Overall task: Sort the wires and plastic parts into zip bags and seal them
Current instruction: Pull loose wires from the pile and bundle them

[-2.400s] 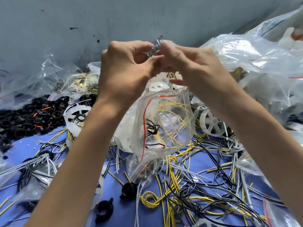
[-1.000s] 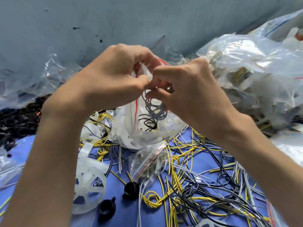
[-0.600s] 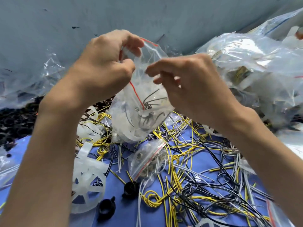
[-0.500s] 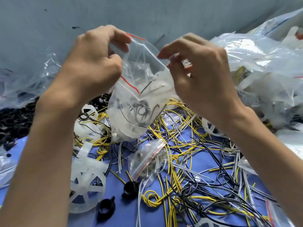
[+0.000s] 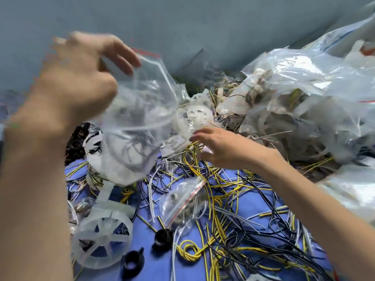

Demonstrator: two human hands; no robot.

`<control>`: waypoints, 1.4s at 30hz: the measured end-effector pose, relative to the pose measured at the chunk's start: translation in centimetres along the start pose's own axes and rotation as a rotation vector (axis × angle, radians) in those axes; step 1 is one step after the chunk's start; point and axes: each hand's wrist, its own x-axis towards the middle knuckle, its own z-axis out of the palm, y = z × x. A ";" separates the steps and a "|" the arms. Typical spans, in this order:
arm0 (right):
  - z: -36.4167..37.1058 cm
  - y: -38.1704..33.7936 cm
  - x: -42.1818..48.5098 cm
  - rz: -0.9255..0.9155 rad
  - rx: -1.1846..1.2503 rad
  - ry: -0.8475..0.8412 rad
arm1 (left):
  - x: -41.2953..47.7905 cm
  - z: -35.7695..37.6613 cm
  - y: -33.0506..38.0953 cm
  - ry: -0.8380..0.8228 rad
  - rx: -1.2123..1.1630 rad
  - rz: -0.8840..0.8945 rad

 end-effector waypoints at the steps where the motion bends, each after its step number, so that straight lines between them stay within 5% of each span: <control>1: 0.7 0.2 0.2 0.000 -0.054 -0.055 | 0.1 0.5 0.3 -0.118 0.003 -0.058; 4: 2.1 0.6 0.4 0.036 -0.167 -0.120 | -0.1 2.4 0.8 -0.537 0.077 -0.067; 6: 1.9 0.6 0.2 0.084 -0.150 -0.090 | -0.3 3.0 0.7 -0.670 0.102 -0.080; 15: -2.7 -0.9 -0.9 0.225 -0.072 0.566 | -0.6 1.2 0.2 -0.736 0.163 -0.104; 22: -6.5 -1.1 -1.9 0.199 0.388 0.664 | -0.7 1.2 1.3 -0.783 0.189 -0.039; 26: -7.8 -1.3 -2.5 0.231 0.637 0.847 | -0.8 1.9 1.8 -0.725 0.120 -0.018; 28: -8.3 -1.7 -2.8 0.223 0.769 0.894 | -0.5 2.6 2.2 -0.546 -0.025 -0.004; 31: -8.7 -2.6 -3.0 0.157 0.954 0.886 | 0.1 4.1 3.5 -0.241 -0.260 -0.012; 35: -8.3 -3.8 -3.1 0.077 1.104 0.820 | 0.2 6.5 4.6 -0.150 -0.227 0.024; 42: -8.6 -3.3 -3.5 0.069 0.859 0.783 | 0.3 6.5 2.9 -0.057 -0.234 -0.043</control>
